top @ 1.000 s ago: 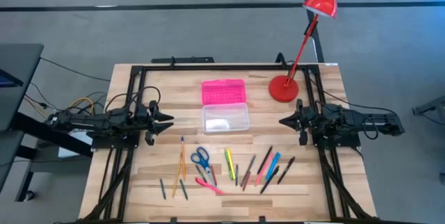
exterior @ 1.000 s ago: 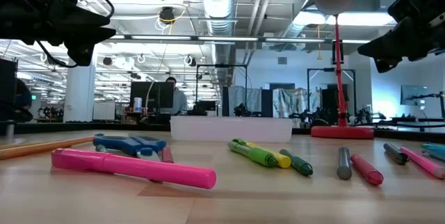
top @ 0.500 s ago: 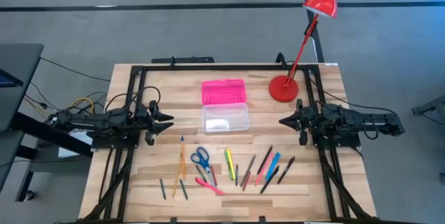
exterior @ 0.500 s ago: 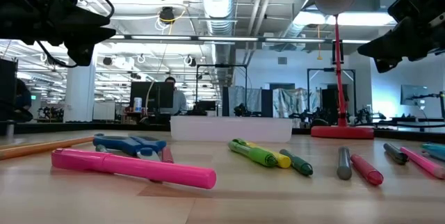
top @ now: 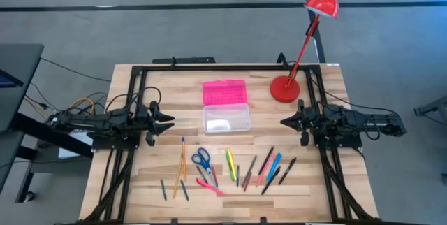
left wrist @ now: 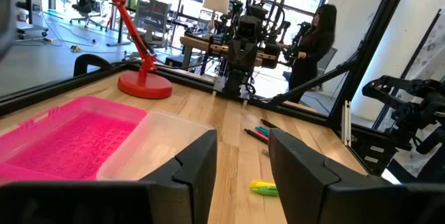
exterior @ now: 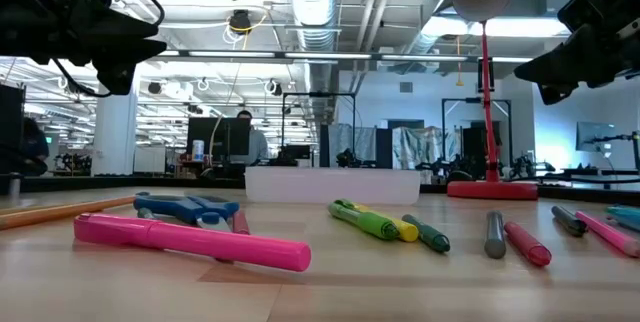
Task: Pick & place school supplies into a supply box
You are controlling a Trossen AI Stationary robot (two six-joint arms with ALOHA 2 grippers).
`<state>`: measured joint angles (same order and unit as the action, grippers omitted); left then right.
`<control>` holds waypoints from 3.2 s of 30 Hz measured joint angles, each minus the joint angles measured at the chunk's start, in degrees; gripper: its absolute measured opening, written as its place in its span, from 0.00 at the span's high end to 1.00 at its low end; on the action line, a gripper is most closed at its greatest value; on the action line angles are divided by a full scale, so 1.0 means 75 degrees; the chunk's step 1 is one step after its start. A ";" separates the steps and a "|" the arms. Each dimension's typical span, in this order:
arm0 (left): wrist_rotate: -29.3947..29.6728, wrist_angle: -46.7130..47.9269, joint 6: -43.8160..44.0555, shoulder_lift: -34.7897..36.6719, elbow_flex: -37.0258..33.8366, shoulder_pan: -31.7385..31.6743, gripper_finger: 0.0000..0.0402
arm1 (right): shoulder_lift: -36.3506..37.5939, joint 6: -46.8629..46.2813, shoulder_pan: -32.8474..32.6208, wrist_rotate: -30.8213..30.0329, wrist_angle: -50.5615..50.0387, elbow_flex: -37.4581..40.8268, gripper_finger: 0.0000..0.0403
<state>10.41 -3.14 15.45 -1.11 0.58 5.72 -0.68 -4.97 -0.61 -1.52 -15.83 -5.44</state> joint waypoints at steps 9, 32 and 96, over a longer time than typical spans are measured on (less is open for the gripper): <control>-0.0006 -0.0029 0.0169 0.0000 -0.0002 -0.0002 0.69 | -0.0002 0.0000 -0.0001 0.0000 0.0002 0.0002 1.00; 0.0932 -0.0126 0.4312 -0.0001 -0.0003 0.0000 0.69 | -0.0002 -0.0007 -0.0001 0.0000 0.0014 0.0002 1.00; 0.1652 -0.1817 0.4251 -0.0661 0.0459 0.0506 0.69 | -0.5580 -0.1497 -0.1867 -0.0702 0.2708 -0.4061 0.87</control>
<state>22.81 -16.77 47.33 -6.07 4.02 9.51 -42.53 -16.20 -14.61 -6.79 4.49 -35.90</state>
